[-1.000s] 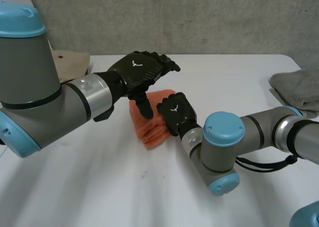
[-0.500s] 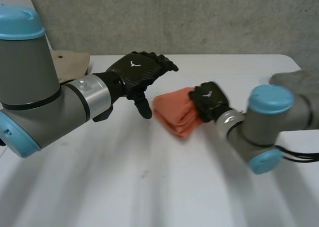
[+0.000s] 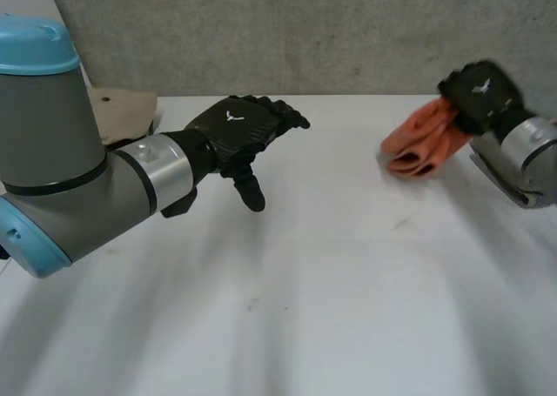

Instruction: Fold the laundry.

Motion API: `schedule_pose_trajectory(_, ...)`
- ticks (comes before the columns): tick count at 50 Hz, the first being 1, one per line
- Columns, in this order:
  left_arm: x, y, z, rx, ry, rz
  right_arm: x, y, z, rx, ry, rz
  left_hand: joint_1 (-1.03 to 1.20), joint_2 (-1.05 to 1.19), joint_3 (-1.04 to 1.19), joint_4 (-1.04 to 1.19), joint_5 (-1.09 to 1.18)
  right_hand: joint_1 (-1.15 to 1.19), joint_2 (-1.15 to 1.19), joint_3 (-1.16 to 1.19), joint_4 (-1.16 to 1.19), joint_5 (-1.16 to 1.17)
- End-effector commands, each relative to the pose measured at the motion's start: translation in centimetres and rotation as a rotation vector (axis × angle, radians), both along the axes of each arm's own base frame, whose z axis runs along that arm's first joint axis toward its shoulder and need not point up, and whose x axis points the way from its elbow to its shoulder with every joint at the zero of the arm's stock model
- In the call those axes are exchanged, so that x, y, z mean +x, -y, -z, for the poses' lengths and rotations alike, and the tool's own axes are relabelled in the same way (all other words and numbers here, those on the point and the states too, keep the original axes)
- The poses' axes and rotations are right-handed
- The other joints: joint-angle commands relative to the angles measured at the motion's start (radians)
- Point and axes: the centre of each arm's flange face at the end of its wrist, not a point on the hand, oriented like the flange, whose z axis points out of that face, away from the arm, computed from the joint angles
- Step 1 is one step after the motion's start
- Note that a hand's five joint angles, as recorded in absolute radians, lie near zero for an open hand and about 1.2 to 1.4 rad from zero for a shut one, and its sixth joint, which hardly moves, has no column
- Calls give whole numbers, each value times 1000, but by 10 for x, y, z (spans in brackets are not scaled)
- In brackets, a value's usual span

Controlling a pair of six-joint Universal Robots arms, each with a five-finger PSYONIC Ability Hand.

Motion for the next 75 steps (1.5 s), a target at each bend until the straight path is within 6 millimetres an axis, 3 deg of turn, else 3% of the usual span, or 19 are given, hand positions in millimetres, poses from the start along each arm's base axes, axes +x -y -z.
schedule_pose_trajectory(1,1,0,-5,-9,-9,-5,-50,54,-50,-141,199,55,15,10,5,9,-7,502,244,240,209,297)
schedule_pose_trajectory(9,0,0,-8,-18,-14,-3,-106,84,-49,-179,237,106,18,13,8,12,-4,502,244,240,209,297)
schedule_pose_trajectory(19,-3,-4,-4,3,-20,4,-183,91,45,-12,194,135,18,13,8,12,-4,502,244,240,209,297)
schedule_pose_trajectory(23,-4,-4,-2,7,-18,7,-214,82,71,46,194,157,18,13,8,12,-4,502,244,240,209,297)
schedule_pose_trajectory(29,-6,-7,-5,1,-23,18,-223,67,83,103,195,137,18,13,8,12,-4,502,244,240,209,297)
schedule_pose_trajectory(30,-7,-8,-6,-1,-25,19,-225,65,81,106,194,141,15,10,5,9,-7,393,134,131,100,187)
schedule_pose_trajectory(31,-7,-9,-9,-6,-32,22,-229,60,76,111,192,153,15,10,5,9,-7,-137,-396,-399,-430,-343)
schedule_pose_trajectory(33,-7,-9,-11,-8,-39,21,-232,55,69,107,185,169,15,10,5,9,-7,-720,-978,-981,-1013,-925)
schedule_pose_trajectory(43,-6,-11,-25,-13,-79,17,-254,35,-41,-70,126,315,15,10,5,9,-7,-720,-978,-981,-1013,-925)
schedule_pose_trajectory(53,-4,-14,-18,11,-65,16,-251,7,-144,-306,61,518,15,10,5,9,-7,-720,-978,-981,-1013,-925)
schedule_pose_trajectory(56,-3,-15,-22,1,-72,13,-234,-7,-174,-378,92,582,15,10,5,9,-7,-720,-978,-981,-1013,-925)
schedule_pose_trajectory(57,-2,-15,-24,-6,-75,9,-203,-14,-183,-385,127,555,15,10,5,9,-7,-720,-978,-981,-1013,-925)
schedule_pose_trajectory(60,0,-15,-28,-15,-83,1,-148,-30,-188,-366,173,473,12,7,2,6,-10,-720,-978,-981,-1013,-925)
schedule_pose_trajectory(61,1,-14,-31,-28,-88,-13,-114,-42,-185,-340,194,413,9,4,-1,3,-13,-720,-978,-981,-1013,-925)
schedule_pose_trajectory(64,5,-11,-34,-51,-94,-57,-71,-64,-178,-290,217,326,3,-2,-7,-3,-19,-720,-978,-981,-1013,-925)
schedule_pose_trajectory(65,7,-8,-36,-70,-100,-95,-45,-79,-168,-244,227,267,0,-5,-10,-6,-22,-720,-978,-981,-1013,-925)
schedule_pose_trajectory(68,14,1,-38,-105,-109,-174,-10,-102,-152,-175,238,196,-11,-17,-21,-17,-33,-720,-978,-981,-1013,-925)
schedule_pose_trajectory(73,45,43,-41,-225,-147,-383,55,-151,-108,-10,253,94,-21,-26,-31,-27,-43,-720,-978,-981,-1013,-925)
schedule_pose_trajectory(75,56,59,-41,-256,-161,-428,65,-162,-95,34,247,88,-21,-26,-31,-27,-43,-720,-978,-981,-1013,-925)
